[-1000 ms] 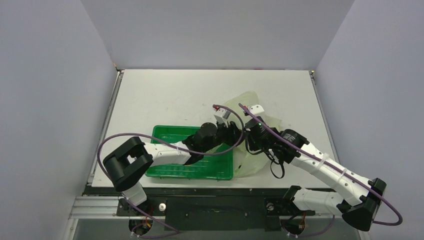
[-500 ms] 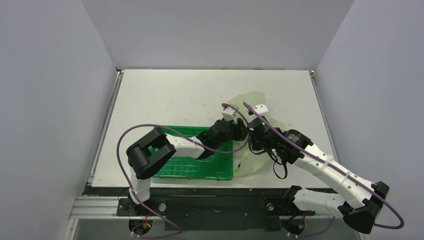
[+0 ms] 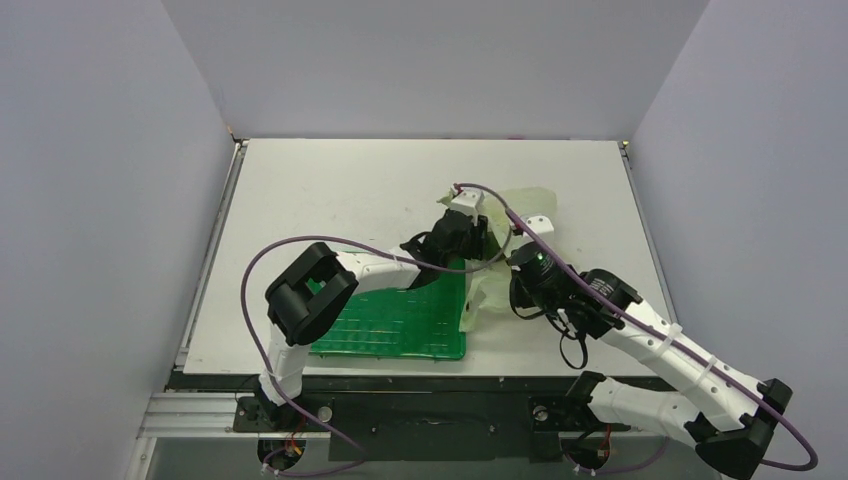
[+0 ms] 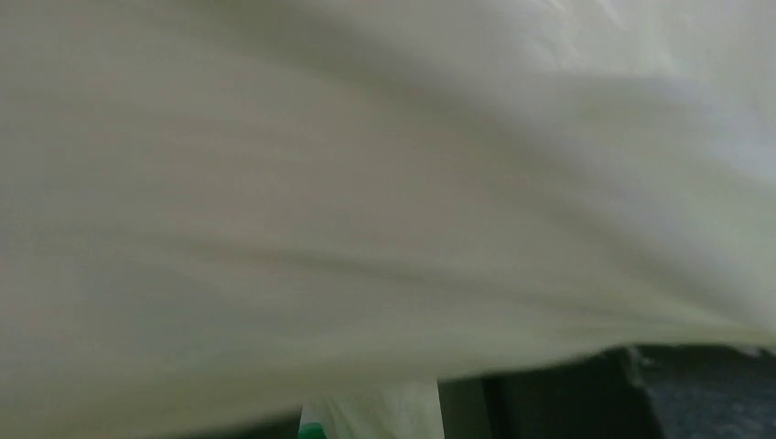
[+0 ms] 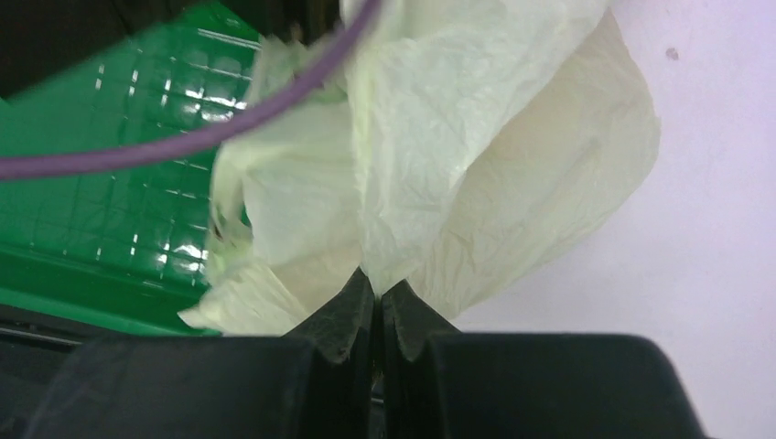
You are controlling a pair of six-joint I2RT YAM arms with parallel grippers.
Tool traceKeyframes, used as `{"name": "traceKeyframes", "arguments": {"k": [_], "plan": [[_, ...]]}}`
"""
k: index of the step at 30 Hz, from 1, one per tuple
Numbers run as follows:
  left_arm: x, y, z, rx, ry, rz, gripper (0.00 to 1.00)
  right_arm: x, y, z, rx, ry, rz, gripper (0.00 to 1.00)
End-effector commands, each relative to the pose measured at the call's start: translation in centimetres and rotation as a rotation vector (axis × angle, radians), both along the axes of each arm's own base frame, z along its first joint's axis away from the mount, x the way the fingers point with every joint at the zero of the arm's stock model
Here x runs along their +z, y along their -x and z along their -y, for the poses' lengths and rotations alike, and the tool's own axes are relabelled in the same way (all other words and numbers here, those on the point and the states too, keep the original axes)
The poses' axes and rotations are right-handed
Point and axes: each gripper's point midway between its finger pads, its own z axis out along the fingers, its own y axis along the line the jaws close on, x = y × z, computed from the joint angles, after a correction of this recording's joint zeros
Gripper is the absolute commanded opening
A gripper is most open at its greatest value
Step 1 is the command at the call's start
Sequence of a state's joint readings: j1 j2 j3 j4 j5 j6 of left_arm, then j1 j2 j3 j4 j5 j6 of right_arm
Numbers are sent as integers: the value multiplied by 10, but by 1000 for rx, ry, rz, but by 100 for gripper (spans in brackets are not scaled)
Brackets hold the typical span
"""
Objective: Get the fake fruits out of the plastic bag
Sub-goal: Adjust the plastic bag at the center of the board.
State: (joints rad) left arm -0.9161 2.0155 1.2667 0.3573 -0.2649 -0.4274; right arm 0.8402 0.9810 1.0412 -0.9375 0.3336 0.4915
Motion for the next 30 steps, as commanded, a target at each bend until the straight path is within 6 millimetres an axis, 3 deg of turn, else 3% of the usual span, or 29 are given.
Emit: {"name": "traceKeyframes", "arguments": {"k": [1,6,8,12,19,24,30], "plan": [[-5,-19,-18,-27,-34,-83,43,-24,15,23,-136,13,-57,0],[13,11,-13,-112,85,-113,43,-64,25,40,-270,-8,-110,0],[22,25,-12,-136,161,-116,42,-67,22,28,-231,-60,-113,0],[52,54,-5,-226,324,-102,42,-59,15,7,-167,-117,-113,0],[87,88,9,-303,414,-13,43,-51,13,2,-139,-122,-106,0],[92,93,21,-341,427,14,43,-41,8,-1,-125,-129,-87,0],[69,69,35,-300,339,26,42,-29,5,-6,-99,-136,-75,0]]}}
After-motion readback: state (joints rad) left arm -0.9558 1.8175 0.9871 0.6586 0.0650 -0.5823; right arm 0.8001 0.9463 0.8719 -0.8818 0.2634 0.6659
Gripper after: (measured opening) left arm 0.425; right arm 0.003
